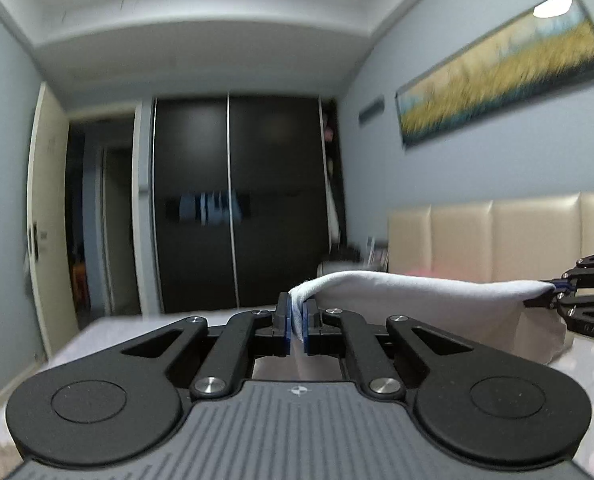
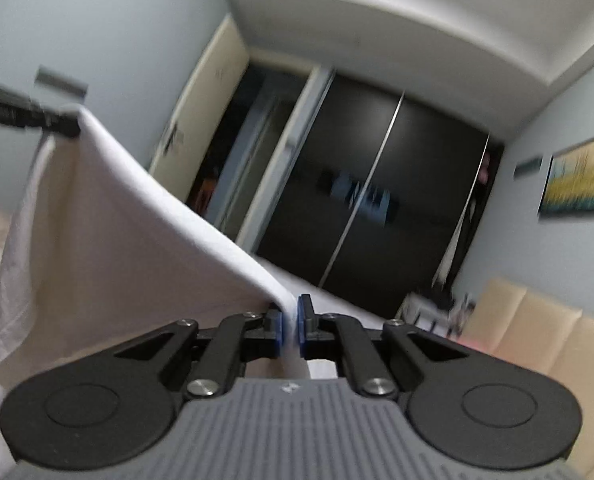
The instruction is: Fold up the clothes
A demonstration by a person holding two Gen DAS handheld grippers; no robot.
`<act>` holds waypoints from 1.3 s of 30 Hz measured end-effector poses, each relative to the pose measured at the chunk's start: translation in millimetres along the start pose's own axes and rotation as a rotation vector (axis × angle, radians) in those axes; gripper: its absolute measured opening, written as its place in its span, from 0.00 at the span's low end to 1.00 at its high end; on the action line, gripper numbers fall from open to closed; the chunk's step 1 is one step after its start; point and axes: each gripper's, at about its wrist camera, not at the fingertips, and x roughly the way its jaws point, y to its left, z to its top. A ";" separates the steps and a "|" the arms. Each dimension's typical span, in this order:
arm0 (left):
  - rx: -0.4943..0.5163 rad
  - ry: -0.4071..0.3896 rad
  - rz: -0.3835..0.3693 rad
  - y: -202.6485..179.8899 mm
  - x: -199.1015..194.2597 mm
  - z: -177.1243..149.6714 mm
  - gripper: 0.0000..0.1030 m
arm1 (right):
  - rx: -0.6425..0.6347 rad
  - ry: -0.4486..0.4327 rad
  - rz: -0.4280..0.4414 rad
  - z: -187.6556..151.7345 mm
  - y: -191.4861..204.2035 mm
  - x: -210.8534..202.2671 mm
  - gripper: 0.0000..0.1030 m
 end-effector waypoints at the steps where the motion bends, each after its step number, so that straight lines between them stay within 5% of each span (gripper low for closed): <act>1: -0.004 -0.024 -0.005 -1.3 -5.5 8.3 0.03 | 0.009 -0.033 0.004 12.4 -6.5 -8.6 0.08; 4: -0.035 -0.048 -0.019 4.3 -10.9 28.9 0.03 | 0.022 -0.086 0.029 35.6 -20.1 -19.8 0.08; 8: -0.021 0.021 0.000 6.6 3.1 19.8 0.03 | 0.028 -0.070 0.054 28.5 -18.5 -5.7 0.09; 12: 0.000 0.183 0.050 17.0 20.6 -18.6 0.03 | 0.106 0.066 0.179 -8.1 -3.9 32.1 0.11; 15: 0.057 0.318 0.115 29.2 38.4 -62.4 0.03 | 0.133 0.181 0.238 -51.1 13.4 68.7 0.51; 22: 0.135 0.572 0.248 59.9 75.7 -146.8 0.03 | 0.116 0.383 0.363 -115.1 41.5 112.3 0.53; 28: 0.069 0.720 0.333 89.3 74.4 -189.8 0.04 | 0.201 0.511 0.289 -156.7 15.5 113.5 0.56; 39: 0.160 0.731 0.301 72.8 79.3 -204.1 0.04 | 0.353 0.798 0.316 -251.0 31.7 109.5 0.70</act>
